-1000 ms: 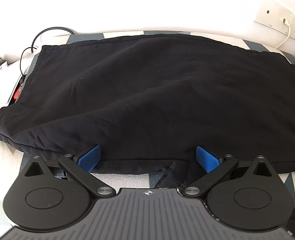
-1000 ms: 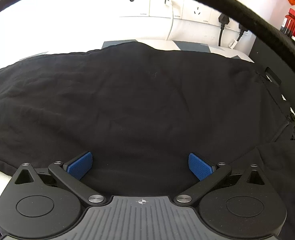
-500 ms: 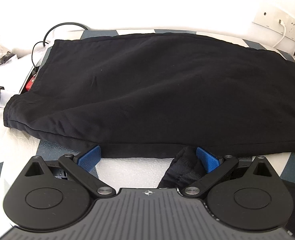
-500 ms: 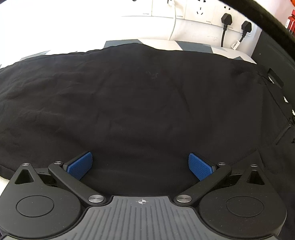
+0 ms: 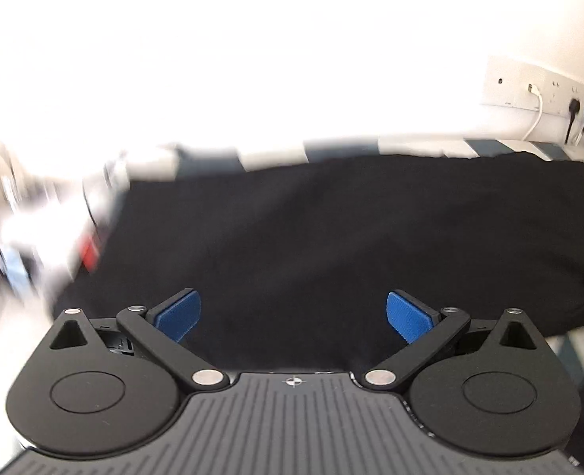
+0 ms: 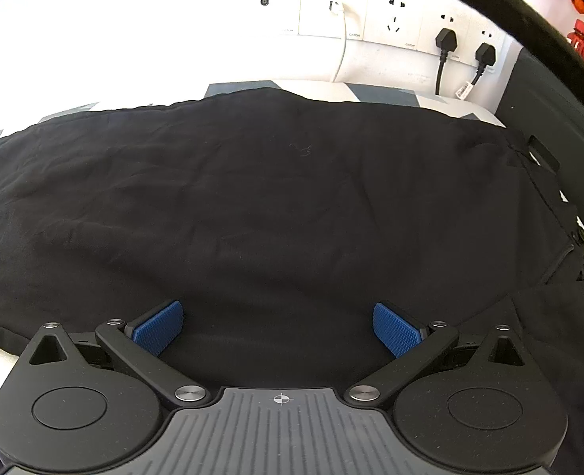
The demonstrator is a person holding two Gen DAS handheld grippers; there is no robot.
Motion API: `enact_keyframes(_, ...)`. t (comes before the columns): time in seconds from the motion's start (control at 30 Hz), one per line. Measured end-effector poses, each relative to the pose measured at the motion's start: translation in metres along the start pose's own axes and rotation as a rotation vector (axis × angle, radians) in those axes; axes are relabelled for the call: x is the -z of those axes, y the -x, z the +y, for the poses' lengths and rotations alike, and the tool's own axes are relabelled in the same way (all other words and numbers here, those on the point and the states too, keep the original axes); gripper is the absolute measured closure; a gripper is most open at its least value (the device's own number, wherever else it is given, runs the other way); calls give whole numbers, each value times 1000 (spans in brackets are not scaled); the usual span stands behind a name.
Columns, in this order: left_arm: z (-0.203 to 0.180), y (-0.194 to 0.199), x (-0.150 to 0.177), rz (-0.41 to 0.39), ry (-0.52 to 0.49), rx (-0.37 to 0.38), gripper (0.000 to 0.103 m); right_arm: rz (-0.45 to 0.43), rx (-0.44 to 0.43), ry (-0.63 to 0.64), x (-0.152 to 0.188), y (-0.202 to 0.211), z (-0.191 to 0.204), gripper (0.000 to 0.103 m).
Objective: Fold clothes
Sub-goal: 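Lift both open tools away from the flattened black garment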
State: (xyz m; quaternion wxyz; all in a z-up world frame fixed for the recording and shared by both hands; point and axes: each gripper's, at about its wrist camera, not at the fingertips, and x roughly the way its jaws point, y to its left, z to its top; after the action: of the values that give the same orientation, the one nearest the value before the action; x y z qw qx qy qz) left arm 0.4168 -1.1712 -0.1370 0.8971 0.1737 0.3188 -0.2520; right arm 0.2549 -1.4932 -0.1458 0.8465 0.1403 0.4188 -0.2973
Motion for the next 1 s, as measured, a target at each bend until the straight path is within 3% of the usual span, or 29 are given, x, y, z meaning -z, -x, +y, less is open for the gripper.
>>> enact_keyframes(0.03,-1,-7,-5,7,-29,-49,0,-1,-1,1,0,0,0,1)
enact_keyframes(0.1,11,-34,-10,95,22,-107,1,-3,0,0,0,0,0,1)
enact_keyframes(0.2,37,-58,-3,154,166,-71,1,-5,0,0,1,1,0,1)
enact_keyframes(0.27,45,-65,6,198,200,-55,0,-5,0,0,1,1,-1,1)
enact_keyframes(0.47,57,-63,21,191,280,-15,0,-9,1,-2,1,1,-1,1)
enact_keyframes(0.63,54,-60,26,185,282,-24,0,-7,5,-7,1,1,-1,1)
enact_keyframes(0.73,49,-53,33,148,278,-63,0,1,3,-4,-2,0,-1,1)
enact_keyframes(0.87,51,-49,30,199,320,-88,0,17,5,-8,-5,-1,-1,1)
enact_keyframes(0.93,54,-39,26,211,306,-155,0,23,14,-23,-6,-1,-1,1)
enact_keyframes(1.0,58,-22,24,180,293,-175,0,47,50,-53,-7,2,1,1)
